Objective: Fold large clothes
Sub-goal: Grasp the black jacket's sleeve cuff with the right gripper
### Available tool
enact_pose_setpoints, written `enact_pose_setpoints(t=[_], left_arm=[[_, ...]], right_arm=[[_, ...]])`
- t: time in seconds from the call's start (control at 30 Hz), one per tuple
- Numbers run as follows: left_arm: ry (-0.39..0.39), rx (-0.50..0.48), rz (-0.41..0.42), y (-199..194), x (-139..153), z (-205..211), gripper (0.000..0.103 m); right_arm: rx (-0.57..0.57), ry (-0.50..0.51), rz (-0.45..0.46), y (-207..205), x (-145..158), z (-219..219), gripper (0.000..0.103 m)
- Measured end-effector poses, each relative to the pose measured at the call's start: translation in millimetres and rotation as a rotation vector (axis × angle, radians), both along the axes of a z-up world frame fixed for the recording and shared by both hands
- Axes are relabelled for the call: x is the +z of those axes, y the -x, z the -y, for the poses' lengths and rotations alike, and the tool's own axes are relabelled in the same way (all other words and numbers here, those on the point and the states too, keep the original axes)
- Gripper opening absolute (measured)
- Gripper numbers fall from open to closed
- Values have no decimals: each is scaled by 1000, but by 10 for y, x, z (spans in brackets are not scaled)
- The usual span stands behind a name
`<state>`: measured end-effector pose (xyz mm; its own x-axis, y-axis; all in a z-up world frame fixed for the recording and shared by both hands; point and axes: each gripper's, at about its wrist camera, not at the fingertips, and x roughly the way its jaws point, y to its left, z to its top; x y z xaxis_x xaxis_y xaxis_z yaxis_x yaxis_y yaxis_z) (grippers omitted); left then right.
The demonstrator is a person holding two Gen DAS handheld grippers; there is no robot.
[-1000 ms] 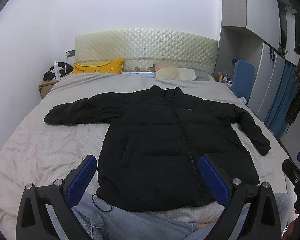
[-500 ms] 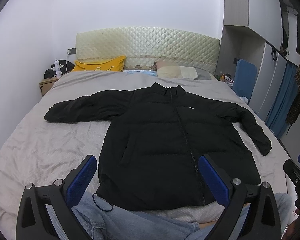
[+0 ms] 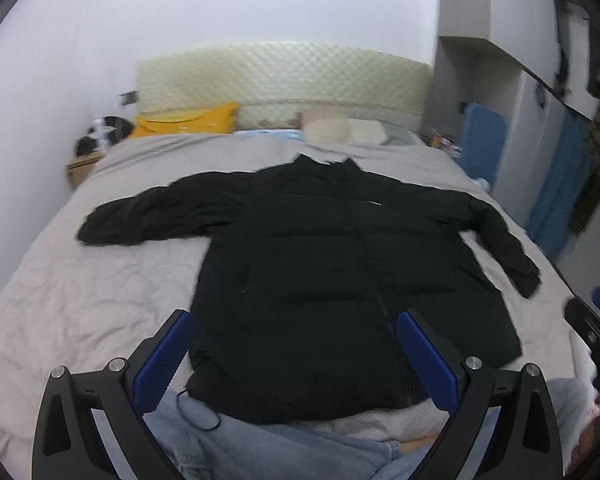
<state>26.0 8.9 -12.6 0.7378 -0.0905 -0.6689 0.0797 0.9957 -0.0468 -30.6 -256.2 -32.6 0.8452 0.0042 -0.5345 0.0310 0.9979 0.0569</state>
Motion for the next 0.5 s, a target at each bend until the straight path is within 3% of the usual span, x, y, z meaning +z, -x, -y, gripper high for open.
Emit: enact_pose_setpoints(t=[0.27,0.5], left_arm=[[13,19,54,-275,195,-45,102],[40,-44,129,-717,234,-24,102]], right_arm=[[0,34,8,-288,62,57,103],[-71,17,56,-628,54,307,103]])
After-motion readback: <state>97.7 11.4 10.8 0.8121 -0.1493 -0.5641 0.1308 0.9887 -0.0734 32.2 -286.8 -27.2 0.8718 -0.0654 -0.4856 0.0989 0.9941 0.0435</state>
